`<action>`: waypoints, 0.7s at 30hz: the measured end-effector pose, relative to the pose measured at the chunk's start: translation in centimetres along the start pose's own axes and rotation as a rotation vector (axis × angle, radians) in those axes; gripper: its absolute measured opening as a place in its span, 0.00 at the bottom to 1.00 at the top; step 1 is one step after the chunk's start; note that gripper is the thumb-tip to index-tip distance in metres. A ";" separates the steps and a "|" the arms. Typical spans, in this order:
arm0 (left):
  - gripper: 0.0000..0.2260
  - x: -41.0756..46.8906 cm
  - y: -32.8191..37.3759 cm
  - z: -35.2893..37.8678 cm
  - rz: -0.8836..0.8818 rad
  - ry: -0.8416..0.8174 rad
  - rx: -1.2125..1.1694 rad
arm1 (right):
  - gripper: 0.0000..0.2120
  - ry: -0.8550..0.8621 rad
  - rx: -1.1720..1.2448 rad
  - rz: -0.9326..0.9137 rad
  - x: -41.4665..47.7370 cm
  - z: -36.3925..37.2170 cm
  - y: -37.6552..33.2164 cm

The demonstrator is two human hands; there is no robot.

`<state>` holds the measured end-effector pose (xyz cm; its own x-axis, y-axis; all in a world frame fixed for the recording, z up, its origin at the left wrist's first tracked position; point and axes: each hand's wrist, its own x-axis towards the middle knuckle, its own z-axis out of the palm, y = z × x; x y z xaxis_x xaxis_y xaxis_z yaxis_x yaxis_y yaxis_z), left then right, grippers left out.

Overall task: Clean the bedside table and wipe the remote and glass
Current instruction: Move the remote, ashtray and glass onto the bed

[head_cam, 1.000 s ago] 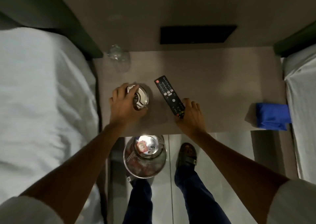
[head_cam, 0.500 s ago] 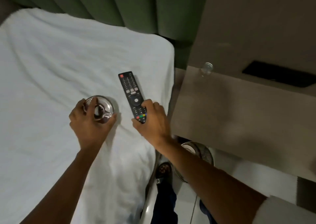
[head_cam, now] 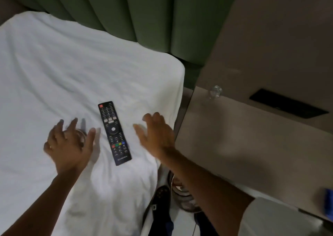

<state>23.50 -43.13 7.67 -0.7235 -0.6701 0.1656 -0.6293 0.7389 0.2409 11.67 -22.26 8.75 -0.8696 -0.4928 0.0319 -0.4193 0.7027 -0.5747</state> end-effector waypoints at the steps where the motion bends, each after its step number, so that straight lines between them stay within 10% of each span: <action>1: 0.30 0.6 1.9 0.3 0.030 0.003 -0.041 | 0.17 0.022 -0.009 0.027 0.5 -1.2 2.0; 13: 0.14 -0.4 26.7 8.5 0.639 -0.088 -0.218 | 0.33 -0.205 -0.370 0.373 9.2 -9.3 24.2; 21: 0.14 -2.6 30.0 13.3 0.559 -0.428 -0.231 | 0.29 -0.299 -0.220 0.315 10.5 -7.4 29.1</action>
<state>2.75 -18.29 1.73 -0.9955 -0.0776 -0.0540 -0.0933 0.8965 0.4330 -11.54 -3.22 -1.60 -0.8636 -0.3415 -0.3711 -0.2205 0.9175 -0.3311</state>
